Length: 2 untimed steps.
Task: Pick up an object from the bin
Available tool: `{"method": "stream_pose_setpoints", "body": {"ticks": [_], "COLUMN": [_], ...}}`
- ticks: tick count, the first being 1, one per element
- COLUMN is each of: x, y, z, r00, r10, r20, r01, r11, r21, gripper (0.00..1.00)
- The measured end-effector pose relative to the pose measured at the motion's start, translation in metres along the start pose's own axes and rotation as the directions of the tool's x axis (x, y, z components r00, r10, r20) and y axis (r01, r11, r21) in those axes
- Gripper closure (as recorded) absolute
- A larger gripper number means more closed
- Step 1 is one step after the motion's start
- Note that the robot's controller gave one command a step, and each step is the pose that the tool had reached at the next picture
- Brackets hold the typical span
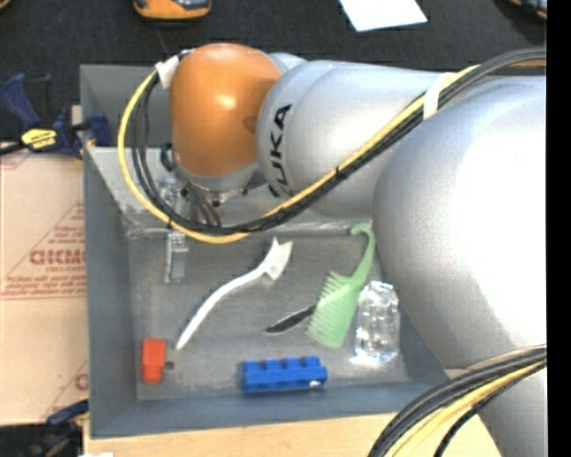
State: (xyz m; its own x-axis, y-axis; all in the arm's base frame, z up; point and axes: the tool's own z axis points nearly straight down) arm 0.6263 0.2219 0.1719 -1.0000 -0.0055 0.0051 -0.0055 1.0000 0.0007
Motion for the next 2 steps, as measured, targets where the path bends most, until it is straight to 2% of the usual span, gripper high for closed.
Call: {"method": "stream_pose_setpoints", "body": {"ticks": [1,2], "x": [-0.002,0.003], "y": [-0.001,-0.027], "z": [-0.006,0.033], "r00": [1.0,0.943], "r10": [0.005,-0.332], "r20": [0.008,0.011], "r01": [-0.005,0.332], "r11": [1.0,0.943], "r21": [-0.002,0.002], "gripper": [0.0,0.0]}}
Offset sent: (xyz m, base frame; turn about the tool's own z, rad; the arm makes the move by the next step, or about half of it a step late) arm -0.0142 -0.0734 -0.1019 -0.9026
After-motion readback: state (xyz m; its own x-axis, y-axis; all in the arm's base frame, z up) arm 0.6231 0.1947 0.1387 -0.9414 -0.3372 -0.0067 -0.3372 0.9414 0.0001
